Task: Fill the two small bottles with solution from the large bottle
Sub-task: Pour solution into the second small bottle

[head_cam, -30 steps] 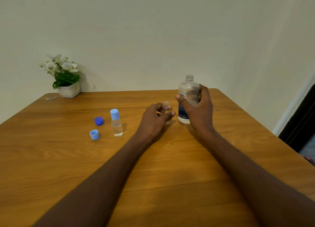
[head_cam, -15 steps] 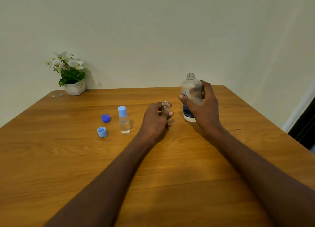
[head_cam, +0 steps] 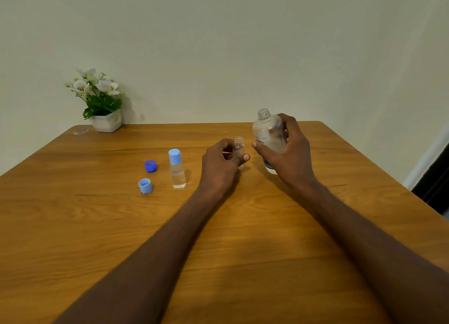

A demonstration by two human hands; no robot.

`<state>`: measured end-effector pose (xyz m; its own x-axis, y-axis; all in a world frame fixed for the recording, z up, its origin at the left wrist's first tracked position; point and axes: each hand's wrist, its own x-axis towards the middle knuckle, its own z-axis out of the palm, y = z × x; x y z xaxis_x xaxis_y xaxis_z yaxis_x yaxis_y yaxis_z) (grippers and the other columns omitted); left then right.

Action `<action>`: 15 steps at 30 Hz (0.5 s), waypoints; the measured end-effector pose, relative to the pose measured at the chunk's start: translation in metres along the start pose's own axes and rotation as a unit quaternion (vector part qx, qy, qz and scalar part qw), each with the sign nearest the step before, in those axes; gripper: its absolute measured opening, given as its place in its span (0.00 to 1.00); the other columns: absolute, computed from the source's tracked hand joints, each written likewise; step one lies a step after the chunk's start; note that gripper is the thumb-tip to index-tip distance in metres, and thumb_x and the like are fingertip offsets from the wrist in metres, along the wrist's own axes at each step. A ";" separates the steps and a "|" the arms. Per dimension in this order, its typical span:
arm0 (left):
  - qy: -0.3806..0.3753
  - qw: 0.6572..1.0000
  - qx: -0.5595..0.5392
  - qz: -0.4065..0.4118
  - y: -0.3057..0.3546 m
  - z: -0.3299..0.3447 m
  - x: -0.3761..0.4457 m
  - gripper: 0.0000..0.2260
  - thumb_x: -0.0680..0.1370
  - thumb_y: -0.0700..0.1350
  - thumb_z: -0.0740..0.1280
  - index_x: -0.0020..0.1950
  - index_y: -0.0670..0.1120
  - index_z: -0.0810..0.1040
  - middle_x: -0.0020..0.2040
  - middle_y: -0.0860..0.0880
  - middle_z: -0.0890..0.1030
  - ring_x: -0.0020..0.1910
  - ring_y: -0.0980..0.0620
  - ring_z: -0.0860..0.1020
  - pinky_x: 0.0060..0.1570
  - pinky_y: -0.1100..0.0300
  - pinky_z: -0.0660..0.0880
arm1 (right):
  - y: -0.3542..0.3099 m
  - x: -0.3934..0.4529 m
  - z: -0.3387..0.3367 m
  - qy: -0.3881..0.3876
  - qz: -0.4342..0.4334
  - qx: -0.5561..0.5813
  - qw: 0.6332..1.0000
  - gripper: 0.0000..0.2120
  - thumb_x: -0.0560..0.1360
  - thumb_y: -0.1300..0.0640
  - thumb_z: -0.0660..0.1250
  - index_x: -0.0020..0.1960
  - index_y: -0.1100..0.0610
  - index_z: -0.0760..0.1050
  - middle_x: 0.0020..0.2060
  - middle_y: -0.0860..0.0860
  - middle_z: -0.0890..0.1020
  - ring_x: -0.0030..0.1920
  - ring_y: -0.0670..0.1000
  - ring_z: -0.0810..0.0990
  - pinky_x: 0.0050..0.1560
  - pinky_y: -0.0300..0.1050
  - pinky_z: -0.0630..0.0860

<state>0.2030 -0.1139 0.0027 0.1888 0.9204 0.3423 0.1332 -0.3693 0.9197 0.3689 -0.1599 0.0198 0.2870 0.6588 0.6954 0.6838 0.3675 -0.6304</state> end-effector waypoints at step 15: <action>0.053 0.998 0.017 0.016 0.006 -0.002 -0.003 0.22 0.74 0.45 0.79 0.67 0.45 0.82 0.54 0.50 0.86 0.51 0.51 0.84 0.51 0.43 0.84 | -0.001 -0.001 -0.001 -0.042 -0.051 -0.101 0.993 0.37 0.68 0.47 0.78 0.74 0.50 0.69 0.64 0.50 0.76 0.60 0.50 0.76 0.57 0.60 0.81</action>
<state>0.2017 -0.1183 0.0073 0.0893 0.9156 0.3919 0.1623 -0.4016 0.9013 0.3688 -0.1616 0.0200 0.1581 0.6804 0.7155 0.8294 0.3017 -0.4702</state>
